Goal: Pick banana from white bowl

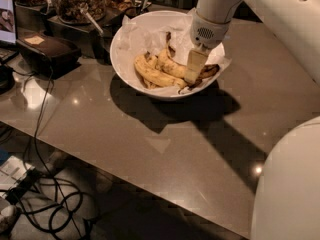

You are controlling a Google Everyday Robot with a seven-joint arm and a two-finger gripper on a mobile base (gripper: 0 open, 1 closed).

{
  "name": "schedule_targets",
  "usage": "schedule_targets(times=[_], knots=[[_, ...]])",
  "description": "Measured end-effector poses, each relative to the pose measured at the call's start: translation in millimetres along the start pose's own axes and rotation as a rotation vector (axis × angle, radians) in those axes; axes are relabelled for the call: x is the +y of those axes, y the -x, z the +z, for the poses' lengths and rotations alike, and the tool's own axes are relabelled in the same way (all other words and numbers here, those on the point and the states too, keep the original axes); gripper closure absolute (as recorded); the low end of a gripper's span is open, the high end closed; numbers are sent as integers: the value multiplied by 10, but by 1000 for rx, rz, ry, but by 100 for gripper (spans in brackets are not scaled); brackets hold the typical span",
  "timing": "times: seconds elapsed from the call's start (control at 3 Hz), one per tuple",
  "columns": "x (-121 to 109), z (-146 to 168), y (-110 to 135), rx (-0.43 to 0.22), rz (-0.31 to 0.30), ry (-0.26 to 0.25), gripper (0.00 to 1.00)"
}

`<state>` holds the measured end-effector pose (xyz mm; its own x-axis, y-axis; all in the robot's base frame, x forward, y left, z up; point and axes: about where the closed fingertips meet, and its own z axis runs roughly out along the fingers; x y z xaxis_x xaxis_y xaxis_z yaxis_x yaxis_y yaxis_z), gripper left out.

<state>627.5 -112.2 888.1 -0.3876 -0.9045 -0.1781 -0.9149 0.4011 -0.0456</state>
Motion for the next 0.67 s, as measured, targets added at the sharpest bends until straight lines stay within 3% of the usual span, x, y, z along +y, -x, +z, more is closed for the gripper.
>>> schedule_targets(times=[0.67], knots=[[55, 69, 36, 13, -16, -24, 86]])
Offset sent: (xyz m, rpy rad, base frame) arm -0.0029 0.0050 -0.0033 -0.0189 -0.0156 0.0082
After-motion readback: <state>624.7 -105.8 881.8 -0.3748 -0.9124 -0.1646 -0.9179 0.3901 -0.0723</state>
